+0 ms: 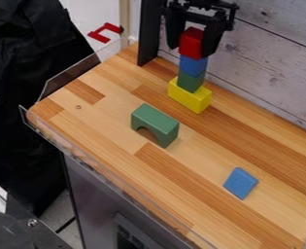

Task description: Put down the red cube to the table between the green arch and blue triangle

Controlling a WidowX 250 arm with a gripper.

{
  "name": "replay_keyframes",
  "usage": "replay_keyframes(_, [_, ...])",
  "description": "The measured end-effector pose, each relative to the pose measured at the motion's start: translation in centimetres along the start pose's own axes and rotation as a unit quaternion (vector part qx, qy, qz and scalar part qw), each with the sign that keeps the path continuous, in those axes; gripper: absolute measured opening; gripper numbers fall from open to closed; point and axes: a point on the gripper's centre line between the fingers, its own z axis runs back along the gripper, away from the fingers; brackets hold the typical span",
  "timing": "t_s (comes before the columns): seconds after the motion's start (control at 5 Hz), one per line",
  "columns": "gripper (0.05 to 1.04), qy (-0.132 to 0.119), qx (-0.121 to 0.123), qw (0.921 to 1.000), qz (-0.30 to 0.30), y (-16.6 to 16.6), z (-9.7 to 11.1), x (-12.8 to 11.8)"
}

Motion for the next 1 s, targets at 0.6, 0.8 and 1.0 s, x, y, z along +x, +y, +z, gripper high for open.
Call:
replay_keyframes(0.6, [0.599,-0.007,-0.003,0.9996,0.026,0.4,-0.2,-0.4])
replay_keyframes(0.8, [0.599,-0.025,0.011,0.9992,0.03,0.2,1.0,-2.3])
replay_keyframes(1.0, [0.599,-0.025,0.001,0.9994,0.022,-1.0,0.6,-5.8])
